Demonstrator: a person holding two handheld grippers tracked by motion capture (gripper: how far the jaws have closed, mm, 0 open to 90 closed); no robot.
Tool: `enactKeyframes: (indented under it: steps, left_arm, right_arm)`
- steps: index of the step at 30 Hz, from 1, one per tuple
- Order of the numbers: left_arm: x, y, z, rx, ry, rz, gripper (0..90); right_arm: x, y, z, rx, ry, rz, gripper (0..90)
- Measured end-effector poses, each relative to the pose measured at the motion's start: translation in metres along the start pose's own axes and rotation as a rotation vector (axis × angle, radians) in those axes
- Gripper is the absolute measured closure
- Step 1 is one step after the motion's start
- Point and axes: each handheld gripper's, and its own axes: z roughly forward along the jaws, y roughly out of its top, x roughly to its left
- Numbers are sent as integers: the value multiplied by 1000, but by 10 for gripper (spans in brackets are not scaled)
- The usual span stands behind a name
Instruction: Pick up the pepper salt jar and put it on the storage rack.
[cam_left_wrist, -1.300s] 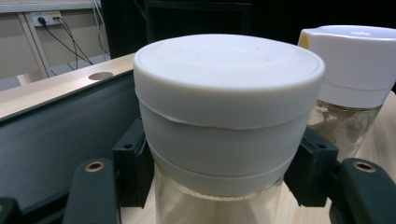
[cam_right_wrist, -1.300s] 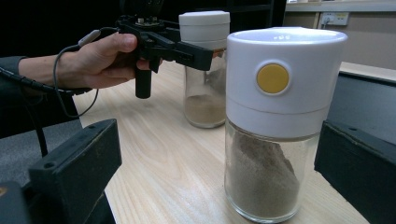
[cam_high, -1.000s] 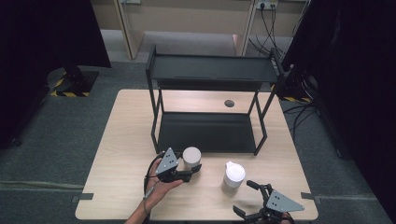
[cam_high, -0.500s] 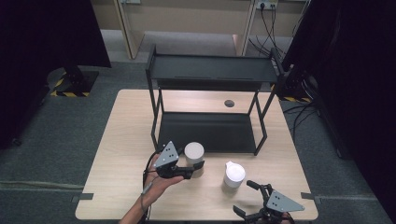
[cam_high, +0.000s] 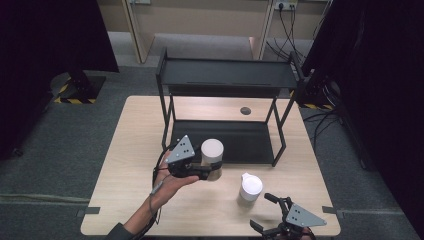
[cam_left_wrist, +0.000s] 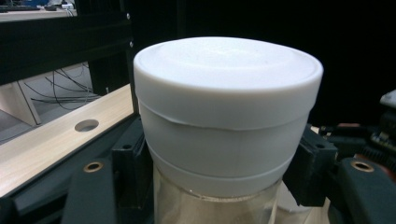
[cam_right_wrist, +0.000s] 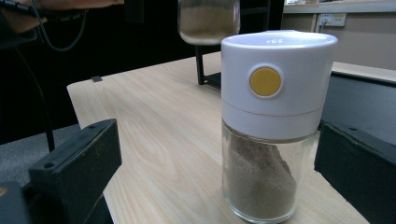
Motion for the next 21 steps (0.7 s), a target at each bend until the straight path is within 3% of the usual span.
enactKeyframes:
  steps: [21]
  left_arm:
    - [6,64,-8,-31,14,-1,352]
  right_arm:
    - [0,0,0,-3,-2,0,12]
